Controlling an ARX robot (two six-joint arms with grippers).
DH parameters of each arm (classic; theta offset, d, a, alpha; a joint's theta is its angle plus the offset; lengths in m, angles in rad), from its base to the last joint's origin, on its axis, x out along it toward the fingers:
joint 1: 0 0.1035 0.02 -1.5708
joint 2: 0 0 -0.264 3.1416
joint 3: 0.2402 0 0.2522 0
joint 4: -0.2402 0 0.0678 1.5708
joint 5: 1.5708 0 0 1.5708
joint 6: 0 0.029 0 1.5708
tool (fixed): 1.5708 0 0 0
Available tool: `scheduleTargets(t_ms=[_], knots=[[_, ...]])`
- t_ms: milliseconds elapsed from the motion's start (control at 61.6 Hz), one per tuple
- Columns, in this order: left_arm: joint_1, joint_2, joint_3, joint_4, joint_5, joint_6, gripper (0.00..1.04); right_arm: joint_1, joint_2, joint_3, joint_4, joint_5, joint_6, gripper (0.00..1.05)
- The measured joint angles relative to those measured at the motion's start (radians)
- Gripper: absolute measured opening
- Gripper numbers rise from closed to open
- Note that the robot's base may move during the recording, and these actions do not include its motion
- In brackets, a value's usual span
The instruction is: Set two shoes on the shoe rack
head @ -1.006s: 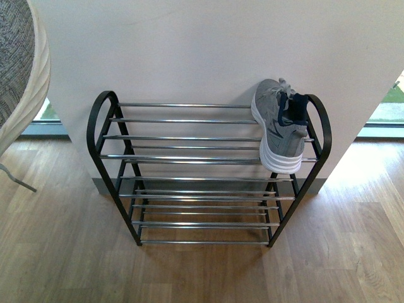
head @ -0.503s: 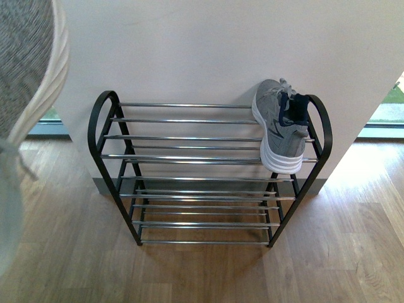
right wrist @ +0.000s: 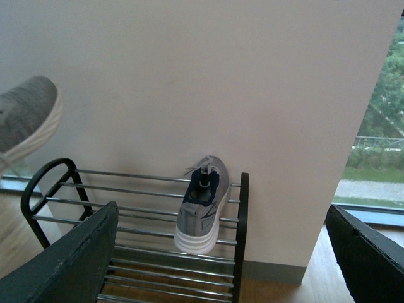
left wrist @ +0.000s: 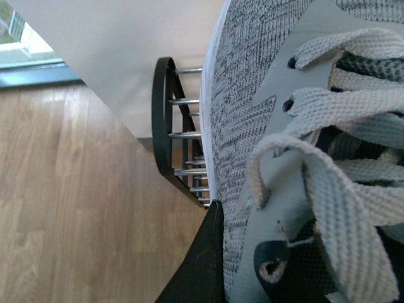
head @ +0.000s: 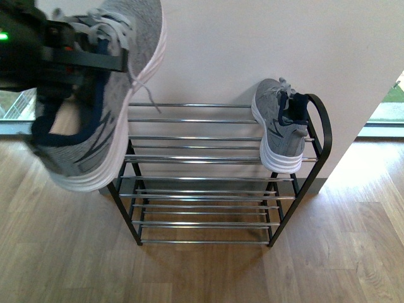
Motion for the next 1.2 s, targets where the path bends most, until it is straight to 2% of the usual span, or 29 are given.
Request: scheduleTargets(t_ms=[276,373,568,958,1201], knots=[[-0.033,0.418,0.389,-0.163,0.018,-0.261,0.02,0.0,0.0,0.0,0.0,0.0,0.0,0.95],[-0.076,0.584,0.602,-0.238,0.051,-0.325,0.02,0.0,0.0,0.0,0.0,0.0,0.0,0.95],[-0.13,0.81,0.952,-0.386,0.089,-0.381,0.02,0.0,0.0,0.0,0.0,0.0,0.0,0.95],[-0.153,1.207,1.61,-0.721,0.102,-0.405,0.02,0.0,0.0,0.0,0.0,0.0,0.0,0.95],[-0.159,1.337,1.875,-0.83,0.12,-0.398,0.03,0.0,0.0,0.0,0.0,0.0,0.0,0.95]])
